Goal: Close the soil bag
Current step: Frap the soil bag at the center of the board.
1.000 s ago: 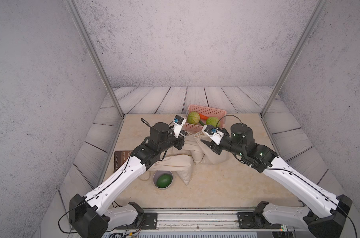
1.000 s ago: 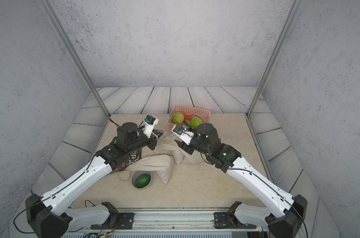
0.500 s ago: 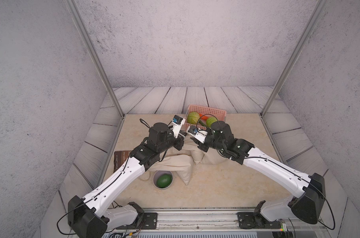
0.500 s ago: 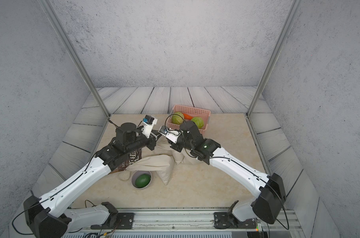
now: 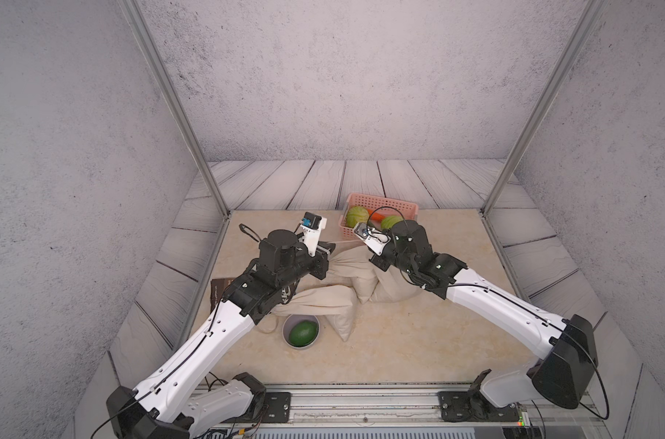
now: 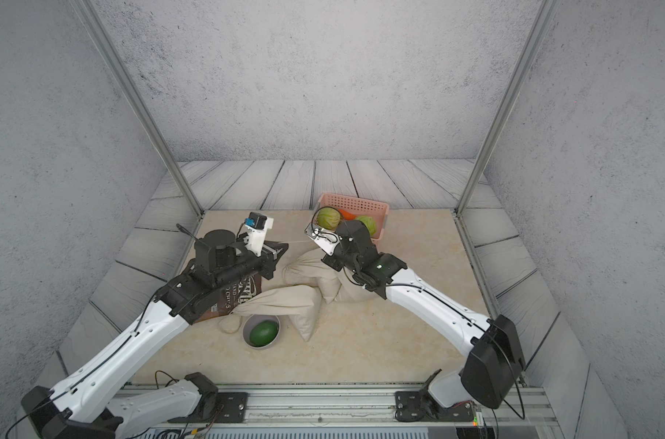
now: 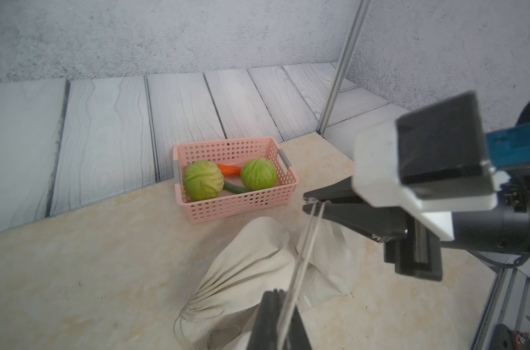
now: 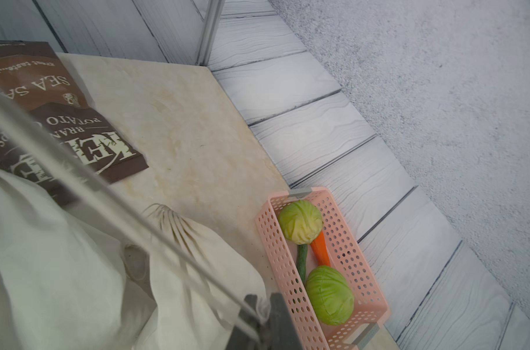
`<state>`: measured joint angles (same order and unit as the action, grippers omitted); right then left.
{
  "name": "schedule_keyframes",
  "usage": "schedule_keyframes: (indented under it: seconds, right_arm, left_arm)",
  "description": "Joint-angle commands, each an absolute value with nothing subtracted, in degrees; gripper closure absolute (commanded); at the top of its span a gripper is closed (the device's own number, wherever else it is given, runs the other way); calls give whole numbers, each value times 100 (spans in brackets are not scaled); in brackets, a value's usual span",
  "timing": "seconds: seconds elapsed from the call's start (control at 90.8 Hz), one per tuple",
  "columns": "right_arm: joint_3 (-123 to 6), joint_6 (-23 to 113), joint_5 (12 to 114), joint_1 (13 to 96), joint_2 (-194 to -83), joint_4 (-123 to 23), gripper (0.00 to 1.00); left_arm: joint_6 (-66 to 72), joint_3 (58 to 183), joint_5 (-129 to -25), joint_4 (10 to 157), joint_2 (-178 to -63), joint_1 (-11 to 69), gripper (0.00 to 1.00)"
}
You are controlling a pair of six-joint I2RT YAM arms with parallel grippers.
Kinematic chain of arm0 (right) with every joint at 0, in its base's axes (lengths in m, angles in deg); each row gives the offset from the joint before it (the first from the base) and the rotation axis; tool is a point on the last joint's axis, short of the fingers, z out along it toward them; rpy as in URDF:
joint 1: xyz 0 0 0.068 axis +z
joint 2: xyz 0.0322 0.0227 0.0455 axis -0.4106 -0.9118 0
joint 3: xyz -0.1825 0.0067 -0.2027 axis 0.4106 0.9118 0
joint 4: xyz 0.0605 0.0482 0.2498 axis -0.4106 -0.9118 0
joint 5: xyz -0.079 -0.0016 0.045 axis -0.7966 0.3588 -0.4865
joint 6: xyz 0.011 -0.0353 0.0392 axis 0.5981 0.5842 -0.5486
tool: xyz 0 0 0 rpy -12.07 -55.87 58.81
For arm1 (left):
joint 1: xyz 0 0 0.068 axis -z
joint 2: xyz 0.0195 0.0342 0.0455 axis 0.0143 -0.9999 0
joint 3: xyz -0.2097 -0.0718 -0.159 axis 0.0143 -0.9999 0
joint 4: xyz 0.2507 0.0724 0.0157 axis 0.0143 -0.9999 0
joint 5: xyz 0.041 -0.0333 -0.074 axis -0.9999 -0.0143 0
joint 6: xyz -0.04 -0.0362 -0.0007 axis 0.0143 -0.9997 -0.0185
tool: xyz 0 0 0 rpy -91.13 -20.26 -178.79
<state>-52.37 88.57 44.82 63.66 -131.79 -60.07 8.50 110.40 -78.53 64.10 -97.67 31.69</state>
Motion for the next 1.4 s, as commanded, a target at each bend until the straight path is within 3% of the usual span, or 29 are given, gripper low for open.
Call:
schedule_keyframes:
  seconds: [0.0,0.099,0.242,0.352,0.539,1.046,1.167,1.277,1.387]
  right_arm:
    - [-4651,8410,2755,5251,-13106,-7093,88]
    - [-4595,8441,2756,5070,-12984,-7102,86]
    - [-5020,8331,4840,5148,-12886,-7279,83]
    - [-5090,8610,5845,5503,-12765,-6971,71]
    - [-5728,8780,5995,6182,-12943,-7093,50]
    - [-6932,8805,6039,7055,-13822,-7882,42]
    - [-7165,8552,4915,7141,-14118,-7886,50]
    - [-7250,8216,3358,7150,-14275,-7901,82]
    - [-7129,8347,2473,7092,-14363,-8014,88]
  left_arm:
    - [2,11489,-8177,6478,-8995,2250,100]
    - [-123,11556,-7968,6299,-8926,1886,100]
    - [-171,11591,-7111,6438,-9191,1888,100]
    - [-318,11596,-6572,6606,-9382,1900,100]
    - [-274,11705,-6343,6564,-9491,1902,100]
    - [-276,11804,-6334,6504,-9383,1906,100]
    - [-278,11826,-6338,6478,-9330,1901,100]
    - [-237,11866,-6517,6353,-9210,1901,100]
    - [-206,11956,-6734,6169,-9066,1901,100]
